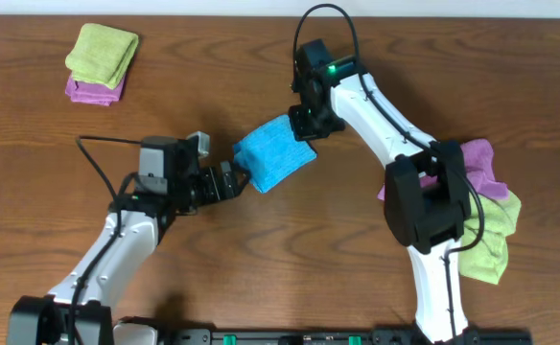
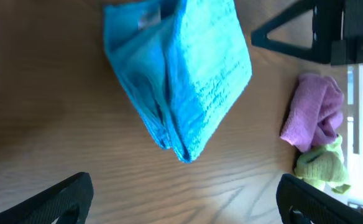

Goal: Fold the cloth

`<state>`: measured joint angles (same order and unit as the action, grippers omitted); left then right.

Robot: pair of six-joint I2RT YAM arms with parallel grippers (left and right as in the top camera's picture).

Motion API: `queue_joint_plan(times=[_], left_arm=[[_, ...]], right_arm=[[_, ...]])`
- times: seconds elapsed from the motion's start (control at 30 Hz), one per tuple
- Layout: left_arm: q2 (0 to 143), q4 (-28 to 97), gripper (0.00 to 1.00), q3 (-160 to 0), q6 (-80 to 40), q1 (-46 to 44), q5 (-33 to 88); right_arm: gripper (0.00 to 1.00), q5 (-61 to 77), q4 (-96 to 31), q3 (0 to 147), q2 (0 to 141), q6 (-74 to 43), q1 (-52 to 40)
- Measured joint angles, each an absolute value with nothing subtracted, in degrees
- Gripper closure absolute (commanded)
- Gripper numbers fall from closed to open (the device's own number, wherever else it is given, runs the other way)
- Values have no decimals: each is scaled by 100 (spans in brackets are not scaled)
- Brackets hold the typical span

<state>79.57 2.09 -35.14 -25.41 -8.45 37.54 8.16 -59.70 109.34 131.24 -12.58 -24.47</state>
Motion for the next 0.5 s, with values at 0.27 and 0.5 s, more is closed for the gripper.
queue_joint_plan(times=[0.27,0.5], left_arm=[[8556,-609,4,-3358,-2947,-893,3778],[9236,-1247,5,-3334,-3208,-893,3905]], right_arm=[[98,926,-5883,10934,13187,-1258,-2379],[98,954,-5769,10934,13472,-1258,-2370]])
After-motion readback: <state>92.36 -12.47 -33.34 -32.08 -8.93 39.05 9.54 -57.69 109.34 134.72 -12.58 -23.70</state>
